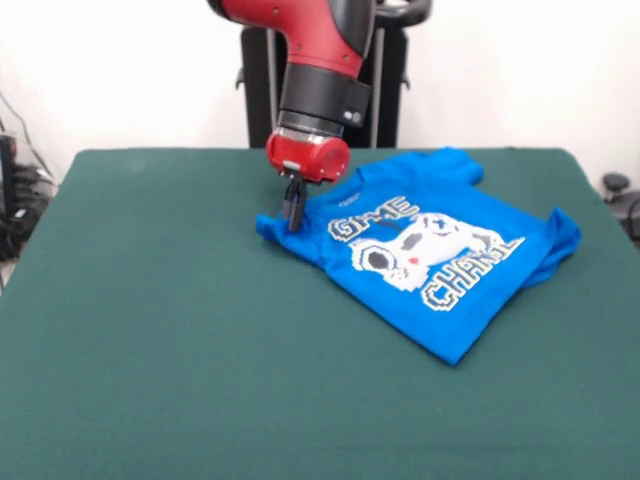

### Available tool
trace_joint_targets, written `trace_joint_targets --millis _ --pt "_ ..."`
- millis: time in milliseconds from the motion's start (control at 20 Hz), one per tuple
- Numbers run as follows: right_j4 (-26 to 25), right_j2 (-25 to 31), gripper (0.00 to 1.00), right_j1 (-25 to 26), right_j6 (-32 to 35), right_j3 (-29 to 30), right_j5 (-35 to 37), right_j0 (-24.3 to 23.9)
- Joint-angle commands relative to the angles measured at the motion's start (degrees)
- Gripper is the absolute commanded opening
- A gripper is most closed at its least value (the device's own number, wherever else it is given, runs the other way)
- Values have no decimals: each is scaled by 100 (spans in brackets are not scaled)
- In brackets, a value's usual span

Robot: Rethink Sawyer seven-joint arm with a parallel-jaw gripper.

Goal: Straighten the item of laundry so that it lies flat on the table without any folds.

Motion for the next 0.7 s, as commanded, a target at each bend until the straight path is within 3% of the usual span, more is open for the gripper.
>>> trace_joint_targets --millis 50,200,400,600,700 --pt "-1063 -369 0 -121 -1066 -493 1124 453" --pt "-1216 -313 0 -326 -836 -542 1340 369" --pt "-1346 -652 0 -1005 -716 -472 1742 660" --pt "-1697 -481 0 -1940 -722 -361 2850 610" --pt "-1818 -380 0 -2123 -686 -364 3114 550"
